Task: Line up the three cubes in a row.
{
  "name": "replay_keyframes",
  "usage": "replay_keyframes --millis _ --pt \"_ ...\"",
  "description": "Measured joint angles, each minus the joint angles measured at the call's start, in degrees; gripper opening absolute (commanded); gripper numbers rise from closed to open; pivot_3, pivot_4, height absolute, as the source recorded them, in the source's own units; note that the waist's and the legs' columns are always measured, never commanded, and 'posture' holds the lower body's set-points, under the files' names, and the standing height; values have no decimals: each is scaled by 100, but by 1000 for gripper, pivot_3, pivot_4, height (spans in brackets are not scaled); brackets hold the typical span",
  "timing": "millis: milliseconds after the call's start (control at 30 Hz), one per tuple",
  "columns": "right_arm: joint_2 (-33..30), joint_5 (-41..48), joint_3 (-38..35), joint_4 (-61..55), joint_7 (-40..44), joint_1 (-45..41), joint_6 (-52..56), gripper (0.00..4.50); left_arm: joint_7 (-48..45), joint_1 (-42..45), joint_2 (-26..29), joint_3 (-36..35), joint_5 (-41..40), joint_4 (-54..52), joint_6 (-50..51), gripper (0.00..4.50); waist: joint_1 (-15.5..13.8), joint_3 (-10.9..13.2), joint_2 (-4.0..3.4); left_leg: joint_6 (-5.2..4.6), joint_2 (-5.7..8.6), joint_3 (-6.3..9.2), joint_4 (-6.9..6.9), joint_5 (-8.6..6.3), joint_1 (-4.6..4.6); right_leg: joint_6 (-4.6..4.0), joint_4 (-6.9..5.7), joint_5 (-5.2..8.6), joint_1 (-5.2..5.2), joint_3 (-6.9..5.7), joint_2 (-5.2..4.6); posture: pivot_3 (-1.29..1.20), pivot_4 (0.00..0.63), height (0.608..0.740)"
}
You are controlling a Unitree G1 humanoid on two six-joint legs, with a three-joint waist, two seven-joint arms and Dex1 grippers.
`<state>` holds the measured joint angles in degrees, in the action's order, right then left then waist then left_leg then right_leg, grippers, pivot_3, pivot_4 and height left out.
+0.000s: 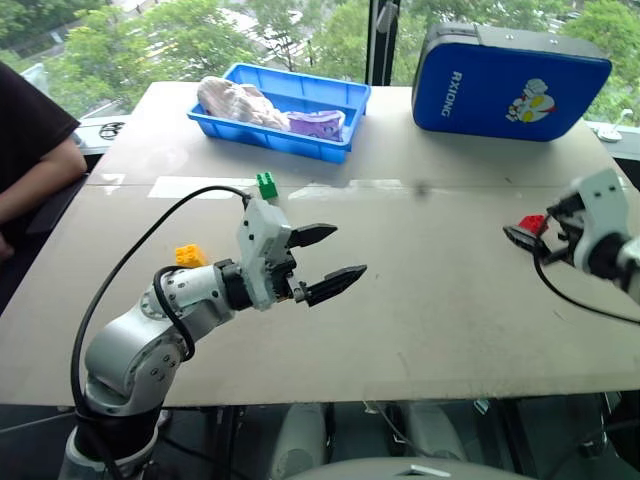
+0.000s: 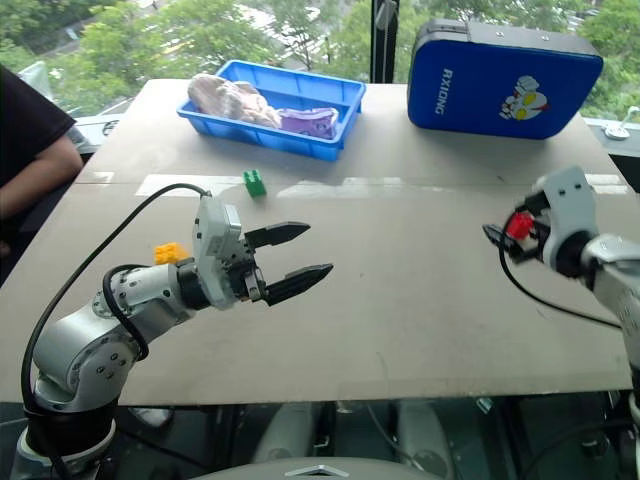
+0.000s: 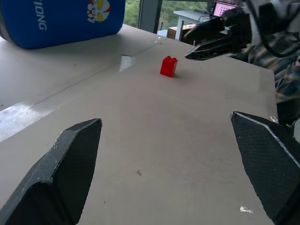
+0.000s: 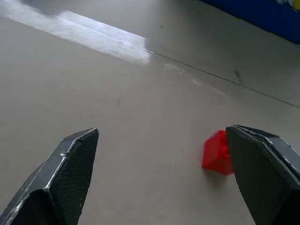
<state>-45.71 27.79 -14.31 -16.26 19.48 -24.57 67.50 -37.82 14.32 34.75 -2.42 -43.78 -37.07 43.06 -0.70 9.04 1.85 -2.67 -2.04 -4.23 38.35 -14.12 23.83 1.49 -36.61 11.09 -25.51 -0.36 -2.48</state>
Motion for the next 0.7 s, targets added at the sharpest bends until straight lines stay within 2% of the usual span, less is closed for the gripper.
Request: replay_keyframes --millis 167,367,533,700 --pt "115 -482 792 1864 -106 -1363 360 4469 -74 357 -98 350 32 75 -11 4500 16 3 -3 0 -7 6 -11 -1 4 20 19 -11 -2 6 27 0 150 740" --pt "263 -955 1373 3703 197 -2229 -66 4469 -241 361 -54 446 91 53 -119 4500 29 4 -6 0 -8 -1 -4 -1 2 18 18 -11 0 21 31 0 150 740" --pt "312 -1277 1591 4564 448 -2599 -421 4469 -320 202 -9 453 98 29 -202 4500 49 4 -6 0 -8 3 -2 -1 1 19 15 -12 2 25 34 0 150 740" --pt "350 -1613 1838 5311 786 -2761 -800 2101 -324 40 26 451 148 -28 -299 4500 76 4 -6 0 -8 5 -3 -1 1 22 13 -14 1 24 35 0 150 740"
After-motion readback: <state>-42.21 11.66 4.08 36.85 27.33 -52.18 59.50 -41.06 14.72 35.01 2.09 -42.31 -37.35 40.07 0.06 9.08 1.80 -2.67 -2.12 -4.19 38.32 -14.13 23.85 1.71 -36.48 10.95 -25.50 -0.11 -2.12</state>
